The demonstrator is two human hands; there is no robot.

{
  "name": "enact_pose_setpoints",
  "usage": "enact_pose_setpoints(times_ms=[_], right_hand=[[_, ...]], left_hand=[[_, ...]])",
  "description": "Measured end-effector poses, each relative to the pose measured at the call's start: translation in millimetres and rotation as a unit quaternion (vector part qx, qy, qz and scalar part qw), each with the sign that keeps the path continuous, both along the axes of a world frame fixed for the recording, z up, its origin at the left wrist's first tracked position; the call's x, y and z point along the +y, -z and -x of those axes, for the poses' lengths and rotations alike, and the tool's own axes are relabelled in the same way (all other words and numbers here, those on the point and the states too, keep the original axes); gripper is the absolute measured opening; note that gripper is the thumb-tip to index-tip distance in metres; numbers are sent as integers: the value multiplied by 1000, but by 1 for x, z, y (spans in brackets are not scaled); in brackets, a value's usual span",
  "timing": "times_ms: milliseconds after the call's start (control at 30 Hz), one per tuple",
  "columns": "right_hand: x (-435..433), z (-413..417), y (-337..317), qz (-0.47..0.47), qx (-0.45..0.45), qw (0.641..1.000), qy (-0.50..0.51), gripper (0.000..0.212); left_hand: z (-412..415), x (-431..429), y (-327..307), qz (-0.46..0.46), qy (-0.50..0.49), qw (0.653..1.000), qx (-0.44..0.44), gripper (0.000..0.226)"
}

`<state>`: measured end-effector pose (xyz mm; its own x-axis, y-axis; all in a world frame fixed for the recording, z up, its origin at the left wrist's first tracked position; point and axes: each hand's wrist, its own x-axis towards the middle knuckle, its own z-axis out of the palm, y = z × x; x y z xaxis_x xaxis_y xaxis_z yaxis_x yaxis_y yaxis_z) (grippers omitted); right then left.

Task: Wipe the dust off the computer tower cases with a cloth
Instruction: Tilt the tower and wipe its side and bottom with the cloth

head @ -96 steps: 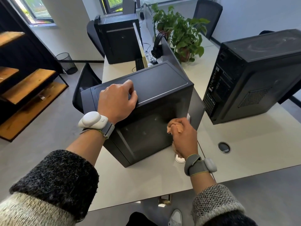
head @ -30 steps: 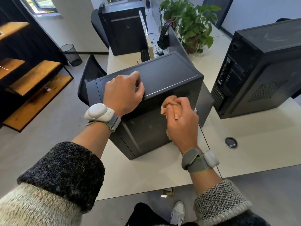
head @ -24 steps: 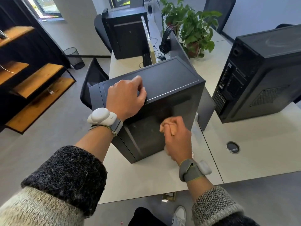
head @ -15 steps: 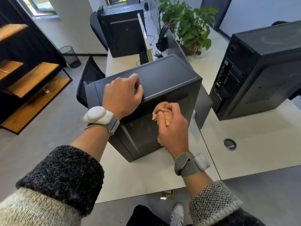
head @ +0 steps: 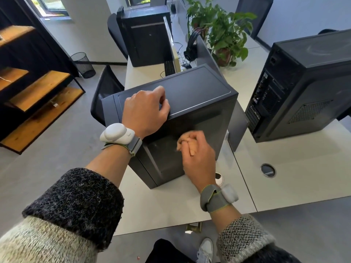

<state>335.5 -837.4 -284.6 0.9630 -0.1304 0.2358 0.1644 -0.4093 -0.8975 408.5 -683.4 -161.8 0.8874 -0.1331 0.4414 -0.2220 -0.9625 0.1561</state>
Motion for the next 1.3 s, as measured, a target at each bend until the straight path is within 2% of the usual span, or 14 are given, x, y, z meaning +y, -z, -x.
enact_pose_setpoints(times_ms=[100,200,300,367,467,500,700,833,900,1100,1300], right_hand=[[-5,8,24,1,69,998,3,23],[-8,3,-5,-38,-6,999,23,9],[1,-4,-27,-36,-71,997,3,13],[7,-1,-15,-44,-35,998,-2,12],[8,11,17,-75,76,994,-7,19],[6,13,19,-68,81,994,-4,18],[13,5,-30,-46,-63,997,-17,10],[21,13,-5,-74,27,997,-17,18],[17,15,0,-63,55,996,-5,15],[28,13,-42,-62,-50,997,14,6],[35,23,-6,-49,66,995,48,6]], left_hand=[[1,0,1,4,6,1000,0,21],[-1,0,3,9,13,1000,3,21],[-1,0,2,9,15,1000,2,21],[-1,0,1,3,12,1000,1,20],[1,0,0,-3,7,1000,-2,20],[2,0,0,-5,7,1000,-1,21],[3,-1,-2,-8,11,1000,0,21],[4,1,-3,-7,15,1000,-1,21],[5,2,-2,-7,21,1000,-1,21],[4,0,-2,-1,11,1000,1,21],[7,6,-9,75,20,997,6,21]])
